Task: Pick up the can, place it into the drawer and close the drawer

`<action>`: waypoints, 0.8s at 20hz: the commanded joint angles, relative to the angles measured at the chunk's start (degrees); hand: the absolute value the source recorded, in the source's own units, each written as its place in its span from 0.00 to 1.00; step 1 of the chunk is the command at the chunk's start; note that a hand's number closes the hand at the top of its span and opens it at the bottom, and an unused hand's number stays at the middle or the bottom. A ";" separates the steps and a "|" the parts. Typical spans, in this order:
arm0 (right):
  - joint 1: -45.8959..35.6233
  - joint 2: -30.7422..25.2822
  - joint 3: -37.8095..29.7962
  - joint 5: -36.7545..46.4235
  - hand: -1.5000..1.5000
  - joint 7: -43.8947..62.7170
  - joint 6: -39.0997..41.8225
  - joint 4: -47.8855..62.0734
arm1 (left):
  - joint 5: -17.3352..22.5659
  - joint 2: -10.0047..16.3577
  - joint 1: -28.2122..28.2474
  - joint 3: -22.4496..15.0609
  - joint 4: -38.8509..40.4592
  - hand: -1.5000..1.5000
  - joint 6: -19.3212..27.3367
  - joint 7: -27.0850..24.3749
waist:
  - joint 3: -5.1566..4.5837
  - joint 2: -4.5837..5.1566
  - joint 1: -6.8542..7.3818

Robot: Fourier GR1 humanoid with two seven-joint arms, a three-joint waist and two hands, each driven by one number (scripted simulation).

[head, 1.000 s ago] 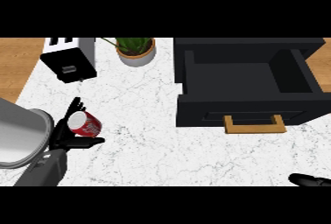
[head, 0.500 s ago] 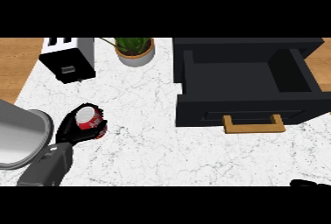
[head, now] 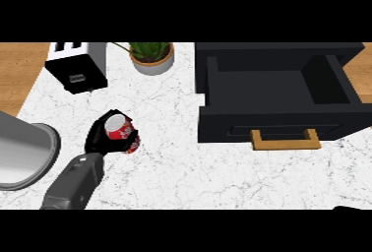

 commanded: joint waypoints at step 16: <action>-0.69 -0.90 -2.54 1.10 0.00 -0.10 -0.62 0.30 | 3.36 -8.85 -10.98 -9.00 -25.24 1.00 13.46 26.19 | 0.12 -0.79 1.48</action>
